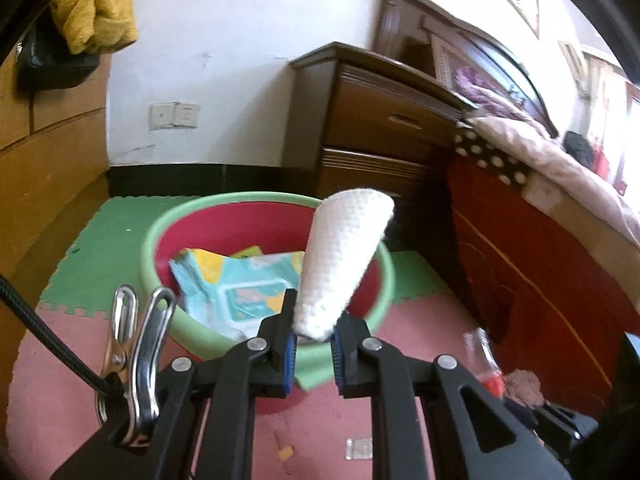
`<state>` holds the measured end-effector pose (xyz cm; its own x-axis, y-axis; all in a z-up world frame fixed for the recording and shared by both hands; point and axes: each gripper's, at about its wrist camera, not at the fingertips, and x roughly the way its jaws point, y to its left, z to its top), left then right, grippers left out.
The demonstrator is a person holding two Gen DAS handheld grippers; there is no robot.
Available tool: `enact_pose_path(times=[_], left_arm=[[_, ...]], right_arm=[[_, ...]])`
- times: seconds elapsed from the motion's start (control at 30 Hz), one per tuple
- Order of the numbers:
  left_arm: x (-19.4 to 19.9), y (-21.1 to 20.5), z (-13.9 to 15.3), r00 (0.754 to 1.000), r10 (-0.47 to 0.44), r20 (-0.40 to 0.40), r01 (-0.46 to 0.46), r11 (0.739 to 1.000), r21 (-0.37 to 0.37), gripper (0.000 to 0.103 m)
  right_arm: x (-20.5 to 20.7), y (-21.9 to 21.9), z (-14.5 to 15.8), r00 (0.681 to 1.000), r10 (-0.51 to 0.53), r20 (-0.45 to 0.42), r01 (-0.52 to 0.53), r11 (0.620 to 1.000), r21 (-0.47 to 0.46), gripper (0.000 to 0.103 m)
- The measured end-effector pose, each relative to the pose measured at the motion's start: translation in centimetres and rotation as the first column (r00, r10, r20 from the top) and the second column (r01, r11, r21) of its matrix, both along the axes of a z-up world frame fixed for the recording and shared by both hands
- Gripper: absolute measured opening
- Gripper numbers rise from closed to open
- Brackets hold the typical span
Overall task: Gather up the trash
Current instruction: 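Carry the towel in the left tool and bottle in the right tool over the bucket, then open the left tool to drop the towel while the right tool drops the bottle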
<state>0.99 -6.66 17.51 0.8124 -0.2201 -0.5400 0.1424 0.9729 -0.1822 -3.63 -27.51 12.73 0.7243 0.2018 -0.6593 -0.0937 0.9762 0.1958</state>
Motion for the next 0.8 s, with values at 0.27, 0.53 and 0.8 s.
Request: enact_pose_path(times=[0.27, 0.53, 0.8], left_arm=[[5.3, 2.8, 0.0, 0.998, 0.062, -0.031, -0.061, 0.997, 0.043, 0.015], [8.6, 3.5, -2.5, 0.995, 0.023, -0.094, -0.022, 1.0, 0.017, 0.015], [9.4, 3.5, -3.4, 0.995, -0.005, -0.1, 0.005, 1.0, 0.003, 0.015]], right_arm=[[1.8, 2.1, 1.9, 0.998, 0.056, 0.035, -0.055, 0.998, -0.038, 0.031], [4.1, 4.6, 3.1, 0.993, 0.091, 0.07, -0.085, 0.993, -0.084, 0.031], [6.2, 6.2, 3.7, 0.991, 0.098, 0.095, -0.091, 0.992, -0.083, 0.031]])
